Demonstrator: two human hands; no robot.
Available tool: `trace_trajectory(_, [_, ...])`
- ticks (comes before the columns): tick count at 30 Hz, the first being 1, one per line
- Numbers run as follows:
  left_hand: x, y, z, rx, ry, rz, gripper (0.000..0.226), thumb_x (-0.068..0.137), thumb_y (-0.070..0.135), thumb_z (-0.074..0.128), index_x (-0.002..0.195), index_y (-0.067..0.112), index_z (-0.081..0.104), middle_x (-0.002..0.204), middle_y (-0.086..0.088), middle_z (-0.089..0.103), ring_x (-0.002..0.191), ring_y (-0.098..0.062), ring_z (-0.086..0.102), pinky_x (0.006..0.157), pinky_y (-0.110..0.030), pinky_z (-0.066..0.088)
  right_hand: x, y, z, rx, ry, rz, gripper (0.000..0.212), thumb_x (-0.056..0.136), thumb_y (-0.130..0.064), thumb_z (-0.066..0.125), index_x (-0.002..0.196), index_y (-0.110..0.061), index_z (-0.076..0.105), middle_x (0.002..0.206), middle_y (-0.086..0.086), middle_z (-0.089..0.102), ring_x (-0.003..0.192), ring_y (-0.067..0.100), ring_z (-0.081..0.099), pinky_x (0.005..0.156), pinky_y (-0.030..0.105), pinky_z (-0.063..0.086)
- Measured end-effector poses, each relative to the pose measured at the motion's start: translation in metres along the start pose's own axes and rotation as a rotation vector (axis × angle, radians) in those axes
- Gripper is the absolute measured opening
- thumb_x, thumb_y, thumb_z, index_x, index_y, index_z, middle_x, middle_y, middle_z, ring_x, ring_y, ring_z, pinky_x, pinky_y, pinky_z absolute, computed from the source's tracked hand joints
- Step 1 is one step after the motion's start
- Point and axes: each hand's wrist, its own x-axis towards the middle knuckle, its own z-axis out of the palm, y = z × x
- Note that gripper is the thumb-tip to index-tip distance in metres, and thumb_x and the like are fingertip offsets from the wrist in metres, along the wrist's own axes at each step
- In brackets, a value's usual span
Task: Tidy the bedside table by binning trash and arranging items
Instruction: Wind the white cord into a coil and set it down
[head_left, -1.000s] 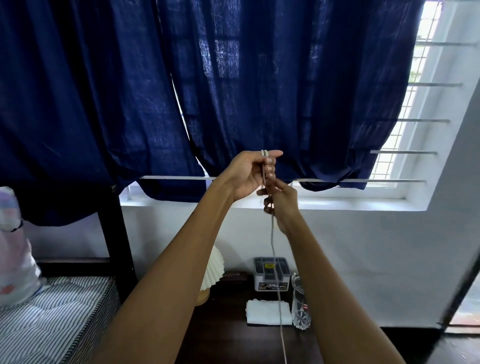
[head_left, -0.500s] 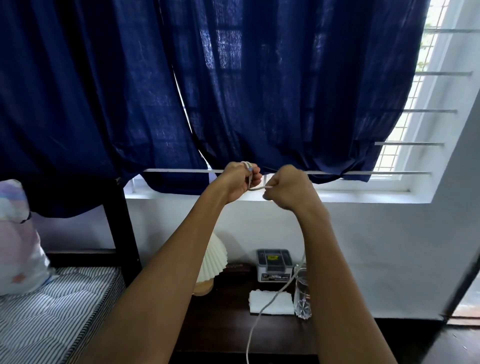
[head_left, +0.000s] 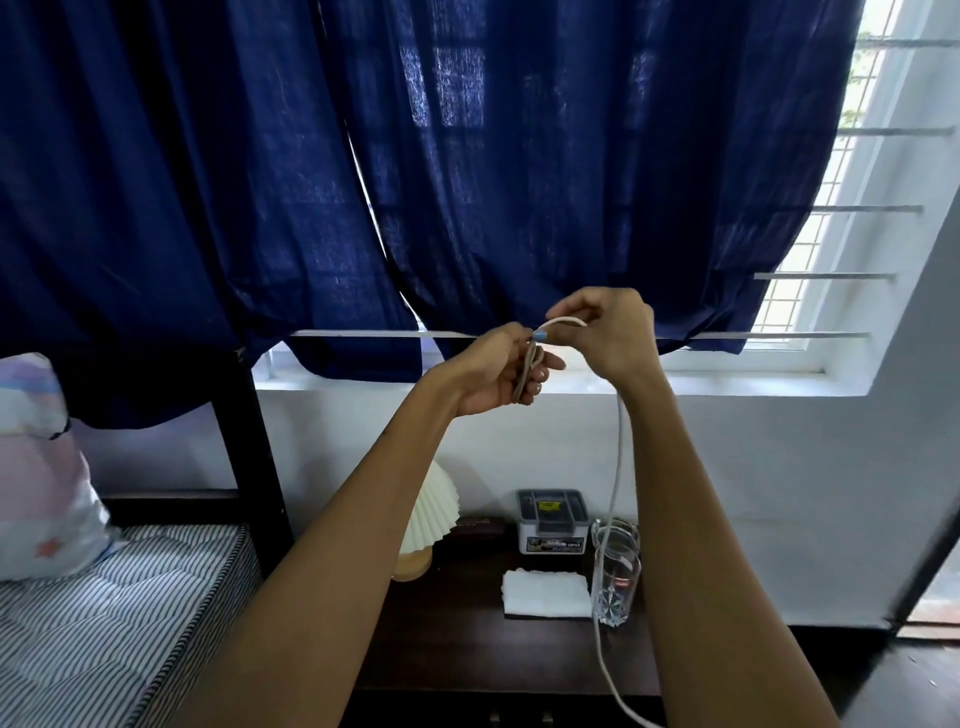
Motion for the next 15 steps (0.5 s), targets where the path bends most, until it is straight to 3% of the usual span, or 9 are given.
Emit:
trace_trajectory(3, [-0.007, 0.004, -0.002, -0.044, -0.099, 0.051, 0.04, 0.095, 0.019, 0.026, 0.095, 0.002, 0.062, 0.058, 0.002, 0.046, 0.052, -0.01, 0.042, 0.055, -0.021, 0.041, 0.003, 0.016, -0.004, 0.244, -0.031, 0.054, 0.014, 0.065, -0.023, 0.084, 0.07, -0.02, 0.072, 0.064, -0.006, 0.069, 0.054, 0.004, 0.056, 0.055, 0.019, 0.047])
trace_trajectory(6, [-0.013, 0.011, -0.003, -0.082, -0.23, 0.063, 0.037, 0.094, 0.016, 0.027, 0.091, 0.004, 0.062, 0.054, 0.005, 0.043, 0.047, -0.008, 0.038, 0.048, -0.019, 0.039, -0.001, 0.032, 0.005, 0.532, -0.125, 0.189, 0.001, 0.079, -0.023, 0.073, 0.079, -0.022, 0.073, 0.063, -0.012, 0.067, 0.049, 0.001, 0.049, 0.051, 0.016, 0.04])
trace_trajectory(8, [-0.012, 0.014, -0.001, -0.139, -0.256, 0.099, 0.036, 0.094, 0.015, 0.028, 0.093, 0.002, 0.061, 0.054, 0.005, 0.045, 0.047, -0.007, 0.04, 0.048, -0.019, 0.04, -0.006, 0.04, 0.017, 0.73, -0.151, 0.297, 0.011, 0.087, -0.021, 0.063, 0.082, -0.023, 0.073, 0.064, -0.014, 0.065, 0.046, 0.002, 0.043, 0.047, 0.014, 0.037])
trace_trajectory(12, [0.001, 0.018, 0.007, -0.336, -0.114, 0.162, 0.033, 0.093, 0.008, 0.028, 0.101, -0.003, 0.058, 0.055, 0.003, 0.052, 0.049, -0.008, 0.047, 0.051, -0.02, 0.044, -0.024, 0.048, 0.047, 0.976, -0.088, 0.512, 0.016, 0.091, -0.026, 0.058, 0.08, -0.023, 0.069, 0.06, -0.011, 0.057, 0.042, 0.002, 0.034, 0.038, 0.014, 0.026])
trace_trajectory(15, [0.013, 0.021, 0.005, -0.415, 0.045, 0.191, 0.032, 0.094, 0.006, 0.027, 0.1, -0.003, 0.057, 0.061, 0.001, 0.049, 0.054, -0.008, 0.043, 0.056, -0.02, 0.041, -0.045, 0.054, 0.068, 0.912, -0.035, 0.587, 0.016, 0.093, -0.025, 0.057, 0.09, -0.016, 0.07, 0.064, -0.003, 0.052, 0.041, 0.004, 0.031, 0.036, 0.016, 0.023])
